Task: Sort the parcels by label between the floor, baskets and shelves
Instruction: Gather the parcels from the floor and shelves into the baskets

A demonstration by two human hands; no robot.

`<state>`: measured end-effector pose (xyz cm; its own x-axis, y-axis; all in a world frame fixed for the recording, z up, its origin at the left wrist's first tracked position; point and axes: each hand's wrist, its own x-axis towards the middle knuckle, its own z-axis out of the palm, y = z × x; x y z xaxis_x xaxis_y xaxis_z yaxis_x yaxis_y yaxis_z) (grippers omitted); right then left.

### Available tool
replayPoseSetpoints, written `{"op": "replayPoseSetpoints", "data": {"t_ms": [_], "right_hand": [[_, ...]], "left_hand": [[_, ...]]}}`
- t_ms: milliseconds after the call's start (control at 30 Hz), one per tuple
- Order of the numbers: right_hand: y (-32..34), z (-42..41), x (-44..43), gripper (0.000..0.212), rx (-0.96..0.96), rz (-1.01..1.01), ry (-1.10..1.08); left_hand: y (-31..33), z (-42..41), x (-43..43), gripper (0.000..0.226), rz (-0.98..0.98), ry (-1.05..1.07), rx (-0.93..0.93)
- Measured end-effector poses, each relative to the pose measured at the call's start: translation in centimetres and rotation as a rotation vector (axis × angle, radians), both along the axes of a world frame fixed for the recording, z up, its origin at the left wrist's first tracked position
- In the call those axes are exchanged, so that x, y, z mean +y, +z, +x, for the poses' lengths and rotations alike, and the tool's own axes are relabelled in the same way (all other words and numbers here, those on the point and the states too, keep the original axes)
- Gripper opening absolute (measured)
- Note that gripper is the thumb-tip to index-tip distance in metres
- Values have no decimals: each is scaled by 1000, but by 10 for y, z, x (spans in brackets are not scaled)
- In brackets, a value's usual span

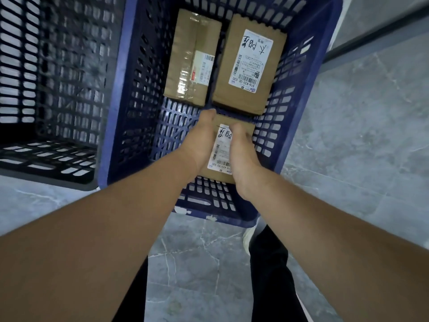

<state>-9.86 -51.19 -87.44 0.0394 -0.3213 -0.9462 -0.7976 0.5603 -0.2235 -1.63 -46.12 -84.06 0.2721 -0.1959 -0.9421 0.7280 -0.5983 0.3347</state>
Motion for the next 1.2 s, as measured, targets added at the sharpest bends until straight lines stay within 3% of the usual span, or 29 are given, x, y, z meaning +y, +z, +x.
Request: {"op": "replayPoseSetpoints", "data": {"t_ms": [267,367,467,700,900,1200], "right_hand": [[106,55,6,84,-139,-43,-72],[152,70,2,63,-169,-62,-72],[202,87,-1,62,-220,-113,-76],[344,123,-3,35,-335,-205,-140],[486,140,25,55,-448,-276,-135],[706,126,67,34,-717,-432,10]], "left_hand": [[77,43,20,37,-85,-109,-74],[115,62,27,53,-100,-80,-43],[169,84,31,65,-132,-137,-87],[311,125,36,62,-236,-158,-229],[442,141,60,49,-334,-127,-389],[661,128,119,52,-417,29,-597]]}}
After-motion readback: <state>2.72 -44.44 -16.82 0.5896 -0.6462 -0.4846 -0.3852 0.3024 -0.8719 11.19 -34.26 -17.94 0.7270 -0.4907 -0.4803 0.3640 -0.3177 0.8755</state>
